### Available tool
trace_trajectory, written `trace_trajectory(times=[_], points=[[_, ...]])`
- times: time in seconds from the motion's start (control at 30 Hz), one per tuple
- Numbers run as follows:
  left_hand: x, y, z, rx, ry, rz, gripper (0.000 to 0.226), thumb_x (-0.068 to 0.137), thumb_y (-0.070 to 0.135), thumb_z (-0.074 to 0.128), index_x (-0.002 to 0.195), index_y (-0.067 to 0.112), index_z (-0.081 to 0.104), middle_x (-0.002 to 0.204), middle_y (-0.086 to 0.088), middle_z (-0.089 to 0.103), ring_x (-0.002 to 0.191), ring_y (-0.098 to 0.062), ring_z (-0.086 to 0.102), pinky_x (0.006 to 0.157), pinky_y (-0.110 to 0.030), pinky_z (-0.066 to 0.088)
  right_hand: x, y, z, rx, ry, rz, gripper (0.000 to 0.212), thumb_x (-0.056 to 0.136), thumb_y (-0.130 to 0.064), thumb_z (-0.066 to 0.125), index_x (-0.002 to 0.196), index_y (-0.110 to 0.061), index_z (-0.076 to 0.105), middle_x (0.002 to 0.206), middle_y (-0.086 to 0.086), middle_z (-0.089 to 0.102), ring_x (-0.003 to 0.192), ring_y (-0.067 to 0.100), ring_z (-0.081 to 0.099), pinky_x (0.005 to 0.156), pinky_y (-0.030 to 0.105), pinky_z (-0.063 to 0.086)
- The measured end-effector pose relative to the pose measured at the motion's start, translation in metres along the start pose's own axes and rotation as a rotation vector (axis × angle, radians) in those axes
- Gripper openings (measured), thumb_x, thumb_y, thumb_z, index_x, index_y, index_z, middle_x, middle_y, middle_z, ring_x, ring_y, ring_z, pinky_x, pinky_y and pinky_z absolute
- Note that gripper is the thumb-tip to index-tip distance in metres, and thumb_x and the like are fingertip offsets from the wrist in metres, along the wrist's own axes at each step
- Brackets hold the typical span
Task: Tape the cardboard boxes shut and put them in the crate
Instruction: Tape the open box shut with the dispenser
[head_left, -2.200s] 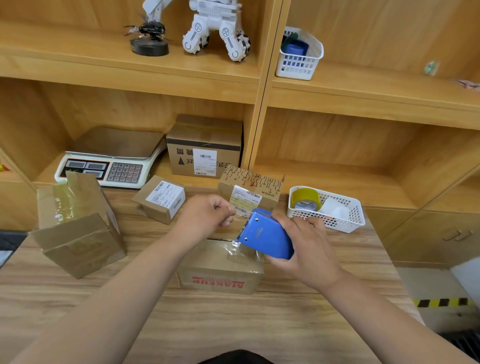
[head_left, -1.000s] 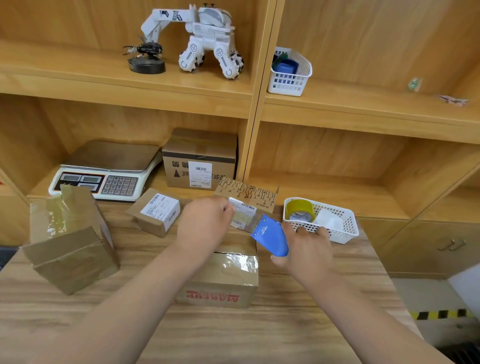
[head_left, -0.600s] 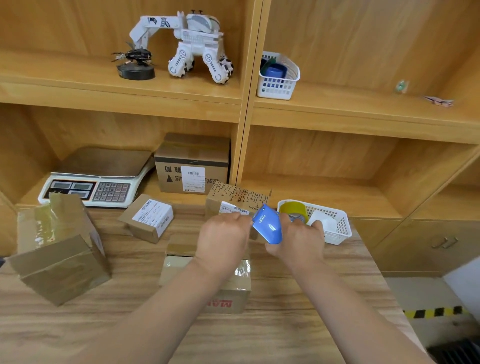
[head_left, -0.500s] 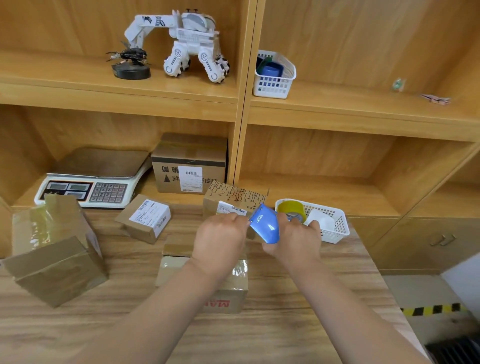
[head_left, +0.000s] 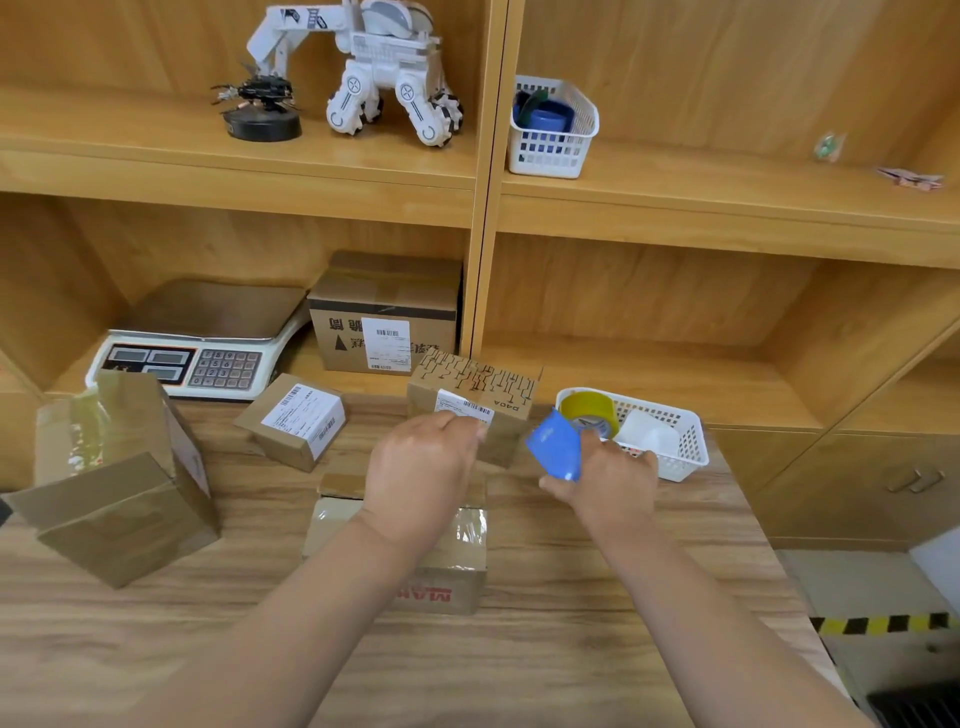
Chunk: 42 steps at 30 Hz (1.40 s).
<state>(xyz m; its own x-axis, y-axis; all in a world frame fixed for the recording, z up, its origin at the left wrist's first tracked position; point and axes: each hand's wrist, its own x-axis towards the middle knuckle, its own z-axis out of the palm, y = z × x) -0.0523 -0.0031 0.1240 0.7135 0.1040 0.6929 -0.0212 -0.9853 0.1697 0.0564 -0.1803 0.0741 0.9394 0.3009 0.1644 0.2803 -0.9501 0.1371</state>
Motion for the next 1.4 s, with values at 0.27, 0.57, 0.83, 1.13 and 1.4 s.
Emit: trace_trajectory(times=[0.27, 0.57, 0.83, 1.13, 1.4], points=[[0.004, -0.008, -0.015, -0.205, -0.095, -0.231, 0.03, 0.084, 0.033, 0.046, 0.079, 0.019, 0.072, 0.068, 0.006, 0.065, 0.059, -0.017, 0.06, 0.05, -0.03, 0.05, -0.028, 0.019, 0.07, -0.041, -0.375, -0.076, 0.068, 0.098, -0.019, 0.041, 0.152, -0.014, 0.0, 0.134, 0.011, 0.042, 0.12, 0.026, 0.045, 0.092, 0.035, 0.039], [0.006, -0.01, -0.031, -0.181, -0.079, -0.31, 0.017, 0.082, 0.026, 0.059, 0.084, 0.02, 0.074, 0.071, 0.007, 0.067, 0.063, -0.015, 0.062, 0.053, -0.028, 0.05, -0.052, 0.026, 0.104, -0.001, -0.464, -0.112, 0.055, 0.101, -0.023, 0.039, 0.15, -0.015, 0.015, 0.128, 0.005, 0.049, 0.112, 0.017, 0.056, 0.079, 0.029, 0.048], [0.005, -0.014, -0.038, -0.196, -0.102, -0.342, 0.029, 0.084, 0.036, 0.045, 0.078, 0.022, 0.07, 0.071, 0.007, 0.066, 0.069, -0.014, 0.059, 0.056, -0.025, 0.046, -0.042, 0.019, 0.088, 0.05, -0.511, -0.127, 0.047, 0.096, -0.033, 0.043, 0.139, -0.016, 0.032, 0.115, 0.0, 0.062, 0.1, 0.02, 0.061, 0.066, 0.028, 0.043], [0.01, -0.021, -0.044, -0.195, -0.128, -0.383, 0.01, 0.086, 0.016, 0.065, 0.083, 0.022, 0.073, 0.074, 0.009, 0.066, 0.068, -0.009, 0.057, 0.061, -0.005, 0.032, -0.007, -0.029, 0.0, 1.425, -0.419, 0.11, 0.052, 0.085, -0.013, 0.067, 0.132, -0.024, 0.048, 0.12, -0.007, 0.059, 0.108, 0.003, 0.054, 0.079, 0.015, 0.041], [0.012, -0.028, -0.047, -0.232, -0.145, -0.407, 0.011, 0.087, 0.016, 0.065, 0.089, 0.021, 0.074, 0.085, 0.01, 0.069, 0.073, -0.004, 0.055, 0.062, -0.002, 0.032, -0.006, -0.058, -0.026, 1.749, -0.518, 0.161, 0.048, 0.089, 0.006, 0.054, 0.13, -0.018, 0.052, 0.123, -0.005, 0.061, 0.109, 0.0, 0.053, 0.078, 0.012, 0.043]])
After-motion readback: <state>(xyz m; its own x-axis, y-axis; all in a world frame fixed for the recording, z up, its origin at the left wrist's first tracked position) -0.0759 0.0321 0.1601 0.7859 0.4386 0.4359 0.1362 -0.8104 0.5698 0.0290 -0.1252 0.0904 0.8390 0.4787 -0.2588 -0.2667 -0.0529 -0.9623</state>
